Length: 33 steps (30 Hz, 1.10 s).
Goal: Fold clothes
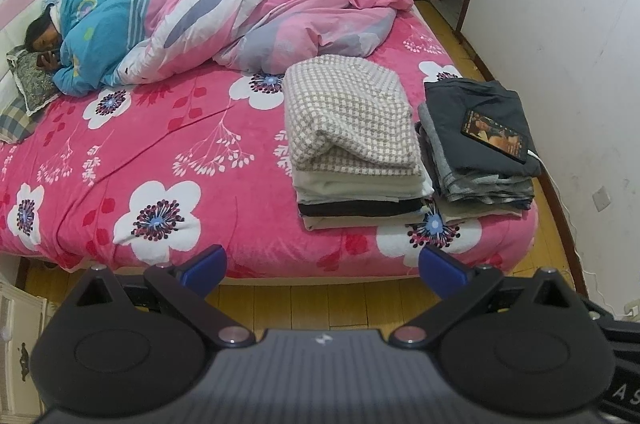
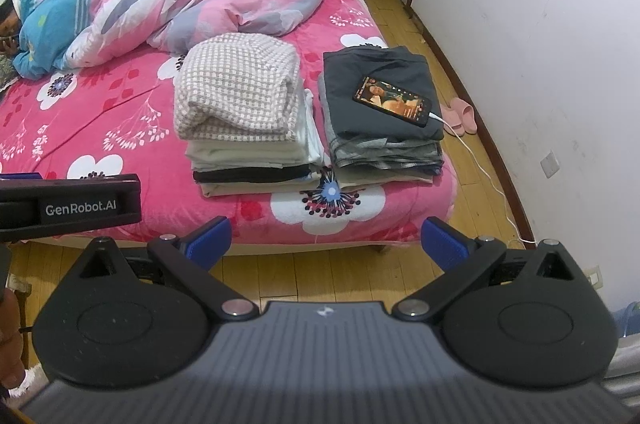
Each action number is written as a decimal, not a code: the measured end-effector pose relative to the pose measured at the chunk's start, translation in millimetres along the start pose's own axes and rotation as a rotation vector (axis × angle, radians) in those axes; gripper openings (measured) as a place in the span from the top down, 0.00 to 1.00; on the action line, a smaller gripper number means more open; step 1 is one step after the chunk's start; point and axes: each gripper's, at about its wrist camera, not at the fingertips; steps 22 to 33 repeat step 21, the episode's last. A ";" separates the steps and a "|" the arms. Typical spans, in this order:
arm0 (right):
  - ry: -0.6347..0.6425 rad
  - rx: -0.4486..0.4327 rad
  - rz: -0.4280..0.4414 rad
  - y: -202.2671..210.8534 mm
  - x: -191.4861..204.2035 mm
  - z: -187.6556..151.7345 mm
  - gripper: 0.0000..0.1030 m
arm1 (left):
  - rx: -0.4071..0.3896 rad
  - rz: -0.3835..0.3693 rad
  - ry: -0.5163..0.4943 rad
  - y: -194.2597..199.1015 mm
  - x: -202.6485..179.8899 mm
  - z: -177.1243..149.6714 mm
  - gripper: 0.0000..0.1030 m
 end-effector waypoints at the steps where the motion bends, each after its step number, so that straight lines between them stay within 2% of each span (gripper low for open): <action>1: 0.001 0.000 0.000 -0.1 0.5 0.4 0.02 | 0.000 0.000 0.000 0.0 0.5 0.2 0.00; 33: 0.020 -0.009 0.006 1.0 6.4 4.9 0.02 | -0.008 0.004 0.002 -0.4 4.6 3.7 0.00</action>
Point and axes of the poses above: each gripper's, at about its wrist camera, not at the fingertips, and y roughly against the way its jaws point, x to its left, z to its top, and after that the axes turned 2 degrees about x, right-handed
